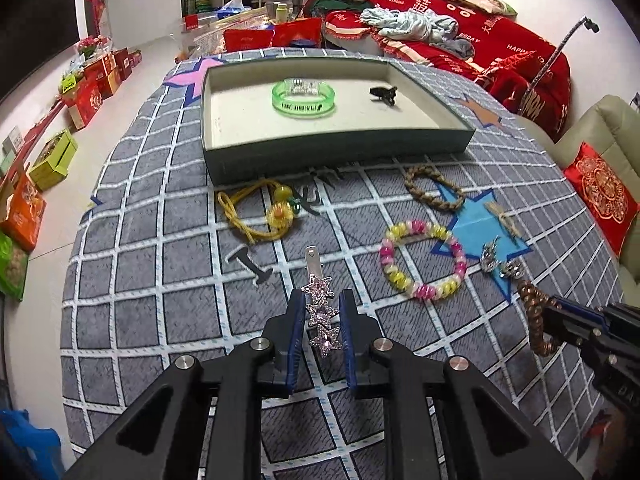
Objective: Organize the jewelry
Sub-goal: 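Grasp the silver star hair clip with the left tool while the right tool grasps the brown coiled bracelet, then drop the star clip into the tray while the right tool drops the coiled bracelet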
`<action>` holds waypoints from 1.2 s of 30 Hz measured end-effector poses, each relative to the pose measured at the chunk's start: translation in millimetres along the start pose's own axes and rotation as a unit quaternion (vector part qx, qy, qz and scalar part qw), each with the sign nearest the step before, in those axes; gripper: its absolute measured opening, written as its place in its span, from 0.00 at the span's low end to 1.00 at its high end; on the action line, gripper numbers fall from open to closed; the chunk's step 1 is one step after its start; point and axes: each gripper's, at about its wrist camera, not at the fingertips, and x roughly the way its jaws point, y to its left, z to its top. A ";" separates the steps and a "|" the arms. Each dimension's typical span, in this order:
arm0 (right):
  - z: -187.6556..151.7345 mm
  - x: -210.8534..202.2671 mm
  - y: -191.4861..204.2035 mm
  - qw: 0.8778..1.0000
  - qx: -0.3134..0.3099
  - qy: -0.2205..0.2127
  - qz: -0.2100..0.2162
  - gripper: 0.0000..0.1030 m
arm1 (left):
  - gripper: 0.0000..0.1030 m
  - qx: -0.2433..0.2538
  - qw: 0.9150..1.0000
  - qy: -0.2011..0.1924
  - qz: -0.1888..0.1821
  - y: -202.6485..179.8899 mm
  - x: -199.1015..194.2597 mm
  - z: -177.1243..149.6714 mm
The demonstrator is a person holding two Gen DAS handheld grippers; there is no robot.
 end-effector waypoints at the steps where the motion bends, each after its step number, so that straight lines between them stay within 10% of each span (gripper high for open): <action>1: 4.0 -1.1 -0.4 1.000 0.000 -0.003 0.000 0.13 | 0.33 0.001 1.000 -0.003 -0.003 0.5 -2.5 3.0; 21: 129.9 26.4 2.6 0.998 -0.045 -0.028 0.014 0.13 | 0.33 -0.016 0.998 -0.060 -0.010 27.5 4.7 104.9; 36: 202.9 125.9 -13.8 0.999 -0.021 0.032 -0.010 0.13 | 0.33 -0.013 1.000 0.025 0.002 49.4 92.6 154.7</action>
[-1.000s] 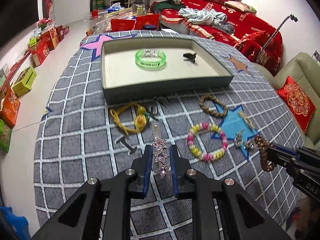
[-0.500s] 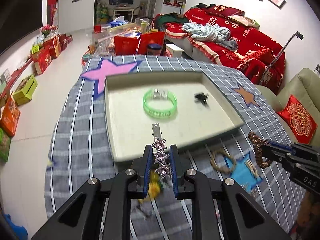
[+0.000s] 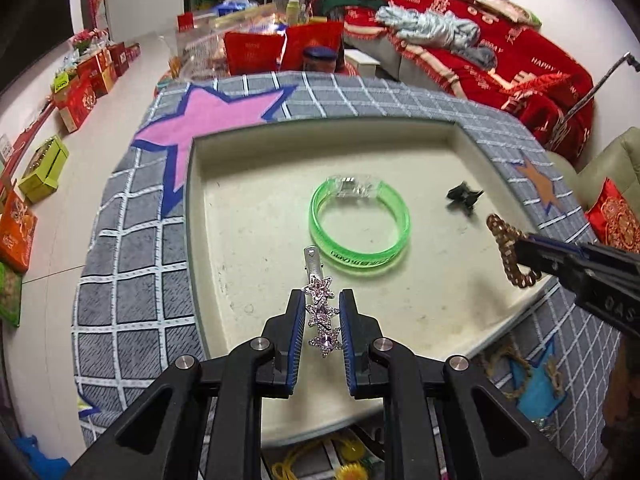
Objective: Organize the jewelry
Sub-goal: 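Drop the star clip into the tray while the right tool drops the coiled bracelet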
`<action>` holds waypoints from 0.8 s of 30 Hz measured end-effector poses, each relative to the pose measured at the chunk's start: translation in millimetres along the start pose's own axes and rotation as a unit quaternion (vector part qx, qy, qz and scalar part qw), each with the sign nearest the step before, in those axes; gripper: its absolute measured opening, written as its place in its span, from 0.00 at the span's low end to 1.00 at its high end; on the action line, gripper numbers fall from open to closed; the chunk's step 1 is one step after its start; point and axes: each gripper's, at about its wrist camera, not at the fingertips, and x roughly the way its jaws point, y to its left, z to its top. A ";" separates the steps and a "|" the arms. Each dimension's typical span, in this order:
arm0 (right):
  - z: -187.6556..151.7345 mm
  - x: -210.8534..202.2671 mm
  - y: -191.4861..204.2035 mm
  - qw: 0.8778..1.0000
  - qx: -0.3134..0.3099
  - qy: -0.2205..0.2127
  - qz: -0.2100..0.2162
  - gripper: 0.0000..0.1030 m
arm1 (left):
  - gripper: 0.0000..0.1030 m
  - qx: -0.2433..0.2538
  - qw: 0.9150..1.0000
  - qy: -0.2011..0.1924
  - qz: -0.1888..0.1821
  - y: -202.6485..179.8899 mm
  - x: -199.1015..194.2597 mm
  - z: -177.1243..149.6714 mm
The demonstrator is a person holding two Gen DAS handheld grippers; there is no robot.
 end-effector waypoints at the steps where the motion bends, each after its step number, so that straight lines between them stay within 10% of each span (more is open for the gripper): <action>1: 1.4 4.2 -1.3 1.000 0.001 0.004 -0.002 0.13 | 0.33 0.002 1.000 0.006 0.001 0.0 4.2 0.0; 22: 32.7 44.4 -8.9 0.999 0.018 0.017 -0.032 0.15 | 0.34 0.035 0.998 -0.015 0.053 -12.7 33.4 25.2; 24: 32.0 43.1 -7.5 0.999 0.019 0.016 -0.036 0.28 | 0.34 0.036 0.998 -0.016 0.054 -13.7 32.9 24.4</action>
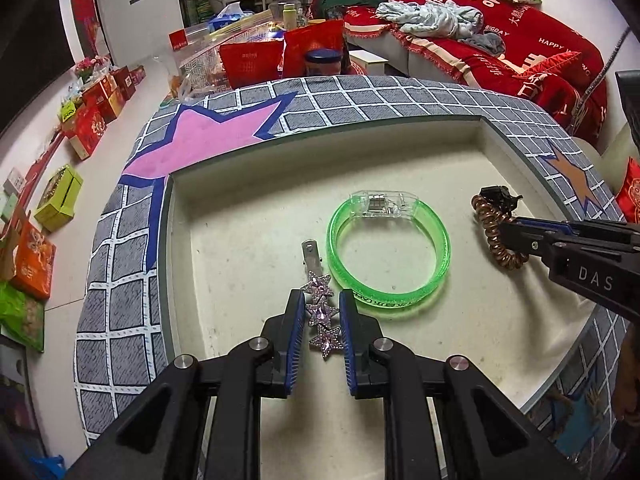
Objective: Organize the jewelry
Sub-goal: 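Drop the star clip into the tray while the right tool drops the coiled bracelet, then withdraw both tools from the tray toward the remaining jewelry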
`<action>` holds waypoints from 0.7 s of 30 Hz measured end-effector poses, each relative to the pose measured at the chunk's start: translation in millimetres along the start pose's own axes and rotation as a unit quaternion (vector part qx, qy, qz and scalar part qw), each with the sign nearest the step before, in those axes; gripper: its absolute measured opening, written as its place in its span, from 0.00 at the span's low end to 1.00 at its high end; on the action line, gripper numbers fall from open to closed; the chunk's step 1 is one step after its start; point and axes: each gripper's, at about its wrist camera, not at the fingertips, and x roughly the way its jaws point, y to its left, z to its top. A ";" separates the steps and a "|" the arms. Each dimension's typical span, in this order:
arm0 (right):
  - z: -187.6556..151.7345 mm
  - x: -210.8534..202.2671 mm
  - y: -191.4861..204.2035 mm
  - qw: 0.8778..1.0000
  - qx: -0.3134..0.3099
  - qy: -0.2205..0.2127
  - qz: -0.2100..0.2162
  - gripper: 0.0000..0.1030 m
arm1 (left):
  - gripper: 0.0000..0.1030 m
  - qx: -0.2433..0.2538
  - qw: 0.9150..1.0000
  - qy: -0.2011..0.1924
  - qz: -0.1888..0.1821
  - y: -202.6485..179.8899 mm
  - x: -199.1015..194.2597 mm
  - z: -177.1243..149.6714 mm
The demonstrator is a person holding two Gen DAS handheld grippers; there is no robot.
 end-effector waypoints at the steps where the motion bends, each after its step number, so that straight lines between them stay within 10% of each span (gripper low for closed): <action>1: -0.4 -0.9 0.5 1.000 -0.001 -0.002 -0.003 0.37 | 0.34 -0.001 1.000 0.000 0.000 -0.3 -0.4 -0.3; 3: -2.1 -6.8 2.6 1.000 -0.006 -0.014 -0.008 0.59 | 0.34 -0.005 1.000 0.000 0.001 0.0 -0.9 -1.2; 11: -7.7 -46.2 -2.1 0.998 0.022 -0.059 0.019 0.60 | 0.35 -0.010 1.000 -0.005 -0.001 0.6 -3.4 -5.3; 12: -10.3 -51.0 -2.8 0.997 0.025 -0.063 0.022 0.60 | 0.41 -0.010 1.000 -0.008 0.000 -0.1 -4.2 -5.6; 14: -14.4 -59.6 -2.7 0.997 0.028 -0.070 0.025 0.60 | 0.96 -0.014 1.000 -0.016 0.002 -0.2 -7.1 -6.9; 21: -28.4 -78.1 -14.3 0.994 0.056 -0.079 0.042 0.62 | 1.00 -0.022 0.998 -0.051 -0.001 -3.7 -29.2 -3.5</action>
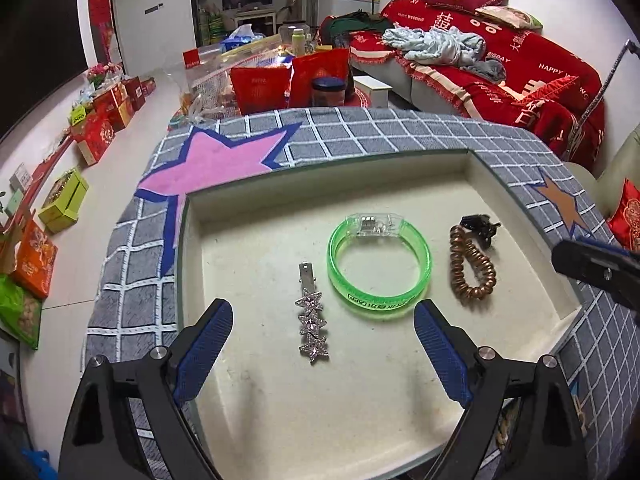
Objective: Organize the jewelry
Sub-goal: 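Withdraw both tools from the tray toward the remaining jewelry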
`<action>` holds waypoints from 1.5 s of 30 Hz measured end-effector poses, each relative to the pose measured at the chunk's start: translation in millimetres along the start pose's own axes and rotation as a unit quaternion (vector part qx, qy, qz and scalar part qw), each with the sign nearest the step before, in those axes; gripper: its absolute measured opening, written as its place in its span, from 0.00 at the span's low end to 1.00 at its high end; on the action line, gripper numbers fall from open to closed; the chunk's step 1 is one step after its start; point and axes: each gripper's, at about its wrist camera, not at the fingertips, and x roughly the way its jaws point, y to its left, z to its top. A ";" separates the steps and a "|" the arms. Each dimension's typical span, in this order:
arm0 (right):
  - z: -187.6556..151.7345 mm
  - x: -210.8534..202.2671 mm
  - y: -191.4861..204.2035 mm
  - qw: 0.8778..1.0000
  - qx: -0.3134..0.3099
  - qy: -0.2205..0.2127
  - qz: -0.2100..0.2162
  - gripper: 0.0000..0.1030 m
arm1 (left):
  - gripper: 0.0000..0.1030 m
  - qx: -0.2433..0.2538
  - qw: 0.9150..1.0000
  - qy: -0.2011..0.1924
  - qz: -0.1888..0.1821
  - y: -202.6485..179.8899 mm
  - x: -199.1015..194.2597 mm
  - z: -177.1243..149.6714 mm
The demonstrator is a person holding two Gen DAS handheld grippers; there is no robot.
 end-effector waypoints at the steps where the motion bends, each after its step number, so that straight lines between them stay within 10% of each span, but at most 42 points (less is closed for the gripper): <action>1: -3.1 -3.1 -0.6 1.000 0.002 -0.001 0.000 0.63 | 1.00 -0.003 1.000 -0.007 -0.001 0.7 -5.5 0.1; 12: -40.3 -30.8 -5.1 1.000 0.002 -0.007 0.003 0.99 | 1.00 -0.006 1.000 -0.022 0.002 10.3 -53.6 -25.7; 22: -92.4 -50.5 -22.8 1.000 0.015 0.022 0.011 1.00 | 1.00 -0.024 0.999 -0.001 0.049 30.6 -77.2 -86.2; 31: -141.0 -62.0 -35.4 0.999 0.025 0.046 -0.007 1.00 | 1.00 -0.044 0.997 0.057 0.010 26.7 -73.4 -128.8; 45: -180.4 -64.4 -43.9 0.998 0.026 0.061 -0.022 1.00 | 1.00 -0.030 0.998 0.051 0.037 7.8 -72.3 -137.3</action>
